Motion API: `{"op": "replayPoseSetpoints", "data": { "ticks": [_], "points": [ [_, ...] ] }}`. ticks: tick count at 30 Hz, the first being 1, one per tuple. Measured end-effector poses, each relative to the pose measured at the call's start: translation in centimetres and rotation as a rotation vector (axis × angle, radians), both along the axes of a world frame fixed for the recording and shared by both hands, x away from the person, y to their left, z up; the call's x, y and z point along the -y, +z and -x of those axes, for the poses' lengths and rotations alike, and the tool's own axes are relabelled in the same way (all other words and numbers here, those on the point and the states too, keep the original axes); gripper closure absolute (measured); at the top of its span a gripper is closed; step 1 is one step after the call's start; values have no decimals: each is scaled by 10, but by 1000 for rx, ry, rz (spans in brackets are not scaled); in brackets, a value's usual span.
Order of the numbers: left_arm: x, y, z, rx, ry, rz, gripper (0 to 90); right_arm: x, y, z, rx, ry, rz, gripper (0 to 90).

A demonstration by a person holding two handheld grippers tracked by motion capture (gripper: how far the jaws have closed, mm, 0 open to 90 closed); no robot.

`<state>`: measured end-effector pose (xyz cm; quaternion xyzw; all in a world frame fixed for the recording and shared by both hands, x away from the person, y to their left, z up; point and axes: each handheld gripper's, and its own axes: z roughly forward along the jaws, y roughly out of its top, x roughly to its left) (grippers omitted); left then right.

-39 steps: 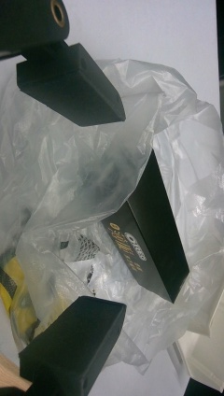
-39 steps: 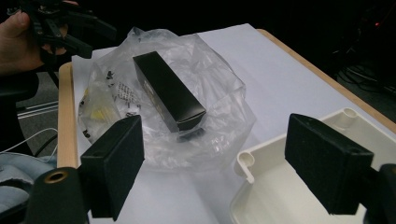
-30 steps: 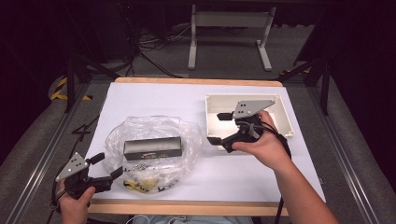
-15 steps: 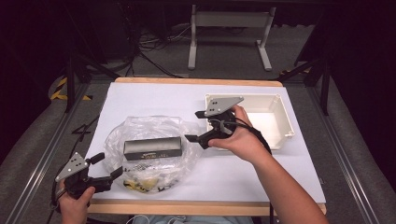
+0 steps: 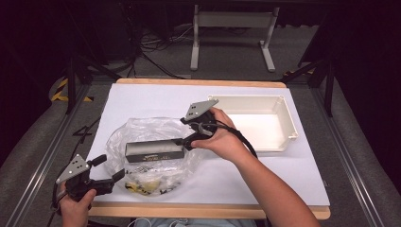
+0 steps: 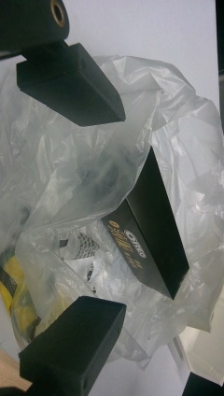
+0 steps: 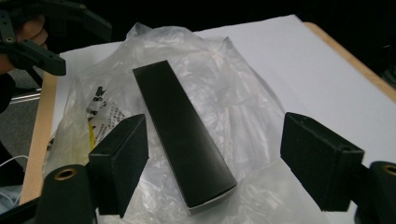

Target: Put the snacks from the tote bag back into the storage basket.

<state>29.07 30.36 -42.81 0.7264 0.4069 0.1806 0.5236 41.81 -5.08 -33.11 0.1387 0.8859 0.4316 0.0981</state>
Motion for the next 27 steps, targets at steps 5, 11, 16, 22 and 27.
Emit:
{"op": "replayPoseSetpoints", "data": {
  "ticks": [5,11,16,22,27],
  "points": [
    [0,0,0,1,-1,3,93,-14,-15,-6,-54,0,65,261],
    [-1,0,0,2,-5,4,93,-29,-33,-17,-64,44,84,252],
    [-1,0,0,1,-4,6,93,-39,-45,-21,-43,73,108,246],
    [0,0,0,1,-6,3,93,-49,-58,-25,-65,83,136,217],
    [-1,0,0,3,1,9,93,-53,-65,-28,-68,79,180,205]
  ]
}}
